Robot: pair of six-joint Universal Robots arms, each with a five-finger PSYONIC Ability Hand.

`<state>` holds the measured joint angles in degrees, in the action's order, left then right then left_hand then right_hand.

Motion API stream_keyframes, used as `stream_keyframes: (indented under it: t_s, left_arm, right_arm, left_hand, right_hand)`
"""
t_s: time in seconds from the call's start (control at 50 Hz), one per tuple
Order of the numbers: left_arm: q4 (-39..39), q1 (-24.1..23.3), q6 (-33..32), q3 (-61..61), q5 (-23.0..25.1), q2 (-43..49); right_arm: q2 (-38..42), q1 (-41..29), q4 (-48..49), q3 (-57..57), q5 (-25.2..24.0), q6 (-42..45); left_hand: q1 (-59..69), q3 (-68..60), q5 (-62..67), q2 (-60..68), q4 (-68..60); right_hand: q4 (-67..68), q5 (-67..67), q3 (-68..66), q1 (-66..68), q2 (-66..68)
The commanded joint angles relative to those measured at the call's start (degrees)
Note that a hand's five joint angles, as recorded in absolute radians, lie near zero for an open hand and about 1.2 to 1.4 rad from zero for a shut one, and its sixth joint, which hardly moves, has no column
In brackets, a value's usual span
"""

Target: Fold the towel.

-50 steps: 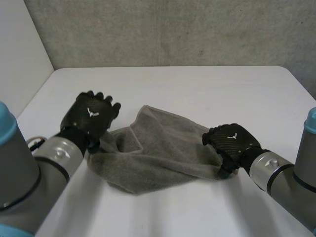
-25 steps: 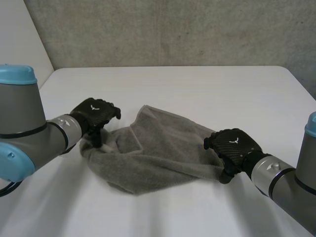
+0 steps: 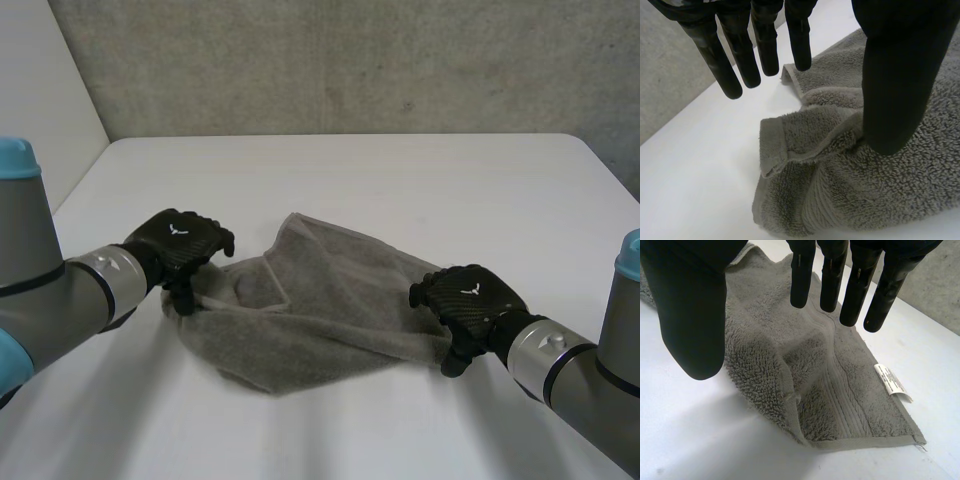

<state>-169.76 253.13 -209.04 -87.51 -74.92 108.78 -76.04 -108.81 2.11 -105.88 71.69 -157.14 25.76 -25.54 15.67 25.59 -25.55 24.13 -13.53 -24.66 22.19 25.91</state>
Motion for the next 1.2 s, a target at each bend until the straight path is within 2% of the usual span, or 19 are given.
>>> stream_keyframes:
  t_s: [0.02, 0.22, 0.38, 0.4, 0.42, 0.44, 0.48, 0.58, 0.7, 0.86, 0.94, 0.98, 1.08, 1.2]
  left_arm:
    - [-9.26, -0.01, -0.14, -4.42, -0.05, 0.02]
    - [-11.47, -0.01, -0.75, -4.25, -0.05, 3.63]
    - [-11.56, 0.08, -6.90, -4.43, -0.23, 5.48]
    - [-11.64, 0.08, -7.77, -4.43, -0.23, 5.48]
    - [-11.90, 0.08, -8.04, -4.43, -0.14, 5.56]
    - [-11.91, 0.08, -8.05, -4.43, -0.14, 5.56]
    - [-13.92, 0.08, -7.96, -4.25, -0.23, 5.56]
    - [-17.96, 0.08, -8.14, -4.60, -0.66, 5.39]
    - [-17.80, -0.45, -7.78, -4.78, -0.84, 3.45]
    - [-15.25, -1.06, -5.15, -7.06, -0.75, -8.50]
    - [-13.06, -1.06, -1.12, -7.85, -0.58, -15.33]
    - [-12.35, -1.06, 0.30, -8.03, -0.49, -17.02]
    - [-10.41, -1.06, 3.38, -8.03, -0.40, -21.51]
    - [-9.09, -1.15, 5.05, -8.29, -0.40, -26.25]
  right_arm:
    - [0.11, -0.09, 0.00, -0.11, 0.03, 0.00]
    - [0.19, -0.09, 0.00, -0.20, 0.03, 0.00]
    - [0.46, 0.00, 0.79, -0.20, 0.03, 0.00]
    - [0.46, 0.00, 0.79, -0.20, 0.03, 0.00]
    - [0.54, 0.00, 0.88, -0.20, 0.03, 0.00]
    - [0.54, 0.00, 0.88, -0.20, 0.03, 0.00]
    - [0.63, -0.09, 0.97, -0.20, 0.03, 0.00]
    - [1.60, 0.00, 1.14, -0.03, 0.11, 0.26]
    - [1.34, 2.01, 1.06, 0.94, 0.47, 0.00]
    - [0.46, 5.88, -0.78, 3.66, 0.38, -0.27]
    - [-0.16, 7.21, -4.66, 5.42, -0.15, -0.27]
    - [-0.16, 8.00, -7.21, 6.21, -1.38, -0.27]
    - [0.19, 9.84, -13.79, 9.11, -8.66, -2.19]
    - [0.54, 10.28, -14.77, 9.55, -11.93, -9.41]
  left_hand:
    - [9.68, -9.90, 9.77, 9.86, -9.89]
    - [10.70, -10.92, 10.79, 10.87, -10.90]
    - [10.70, -10.92, 10.79, 10.87, -10.90]
    - [15.53, -15.75, 15.62, 15.70, -15.73]
    - [29.06, -29.28, 29.15, 29.24, -29.27]
    - [29.20, -29.42, 29.29, 29.37, -29.40]
    - [54.14, -54.36, 54.23, 54.31, -54.34]
    - [54.24, -54.46, 54.33, 54.41, -54.45]
    - [54.24, -54.46, 54.33, 54.41, -54.45]
    - [54.24, -54.46, 54.33, 54.41, -54.45]
    - [54.24, -54.46, 54.33, 54.41, -54.45]
    - [54.24, -54.46, 54.33, 54.41, -54.45]
    - [54.24, -54.46, 54.33, 54.41, -54.45]
    - [54.24, -54.46, 54.33, 54.41, -54.45]
  right_hand:
    - [0.08, -0.69, 0.45, 2.03, -1.70]
    - [0.08, -0.69, 0.45, 2.03, -1.70]
    - [0.08, -0.69, 0.45, 2.03, -1.70]
    - [0.08, -0.69, 0.45, 2.03, -1.70]
    - [0.08, -0.69, 0.45, 2.03, -1.70]
    - [0.08, -0.69, 0.45, 2.03, -1.70]
    - [0.08, -0.69, 0.45, 2.03, -1.70]
    - [0.08, -0.69, 0.45, 2.03, -1.70]
    - [0.08, -0.69, 0.45, 2.03, -1.70]
    - [-4.95, 4.35, 5.48, -3.01, -6.74]
    - [-7.82, 7.22, 8.35, -5.88, -9.61]
    - [-8.49, 7.89, 9.03, -6.55, -10.28]
    - [-8.16, 7.56, 8.69, -6.22, -9.95]
    - [-7.49, 6.88, 8.02, -5.54, -9.27]
